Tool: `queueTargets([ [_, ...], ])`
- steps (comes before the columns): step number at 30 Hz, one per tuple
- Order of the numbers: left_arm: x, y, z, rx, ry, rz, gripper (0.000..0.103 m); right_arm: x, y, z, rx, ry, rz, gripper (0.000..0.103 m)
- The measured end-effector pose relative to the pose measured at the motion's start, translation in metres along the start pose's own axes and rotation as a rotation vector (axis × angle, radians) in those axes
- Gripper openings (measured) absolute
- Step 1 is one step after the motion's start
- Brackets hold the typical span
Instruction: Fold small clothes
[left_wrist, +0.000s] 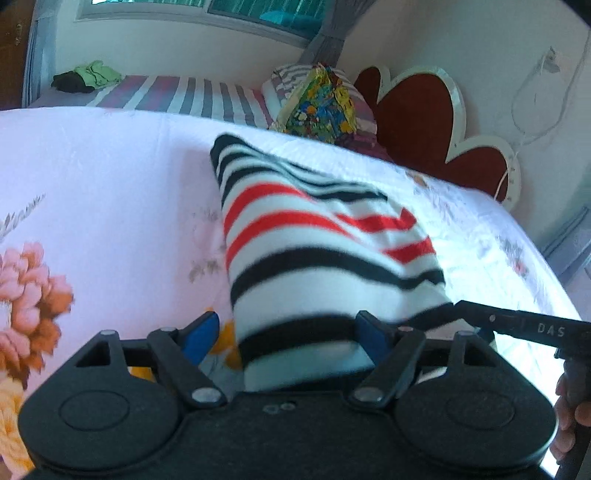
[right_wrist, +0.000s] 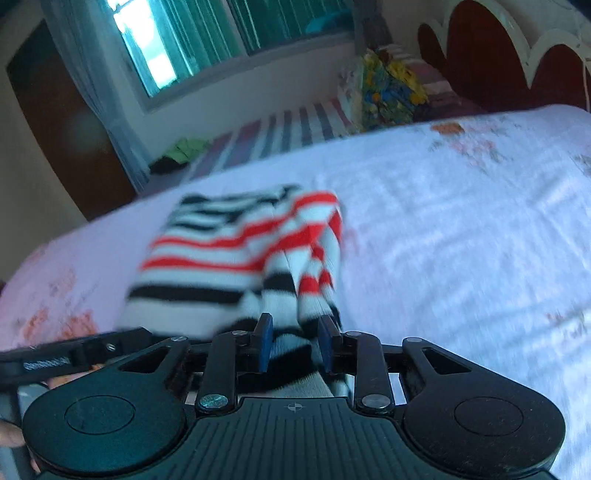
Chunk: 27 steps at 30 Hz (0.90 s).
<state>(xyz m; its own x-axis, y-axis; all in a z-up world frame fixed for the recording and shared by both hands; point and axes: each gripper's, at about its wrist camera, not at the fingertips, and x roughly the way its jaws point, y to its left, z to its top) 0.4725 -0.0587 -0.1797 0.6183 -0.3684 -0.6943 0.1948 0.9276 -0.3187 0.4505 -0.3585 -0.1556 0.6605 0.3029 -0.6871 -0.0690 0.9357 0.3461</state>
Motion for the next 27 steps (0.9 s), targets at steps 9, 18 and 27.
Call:
queueTargets([
  [9,0.009,-0.004,-0.009,0.098,0.01,0.06,0.082,0.002,-0.008,-0.02,0.044,0.024,-0.071,0.027],
  [18,0.005,-0.007,-0.018,0.097,-0.004,0.072,0.083,-0.01,0.012,0.012,0.035,-0.043,-0.016,0.027],
  [27,0.008,-0.001,-0.02,0.049,0.001,0.072,0.087,0.02,-0.007,0.013,0.072,0.009,0.064,0.008],
])
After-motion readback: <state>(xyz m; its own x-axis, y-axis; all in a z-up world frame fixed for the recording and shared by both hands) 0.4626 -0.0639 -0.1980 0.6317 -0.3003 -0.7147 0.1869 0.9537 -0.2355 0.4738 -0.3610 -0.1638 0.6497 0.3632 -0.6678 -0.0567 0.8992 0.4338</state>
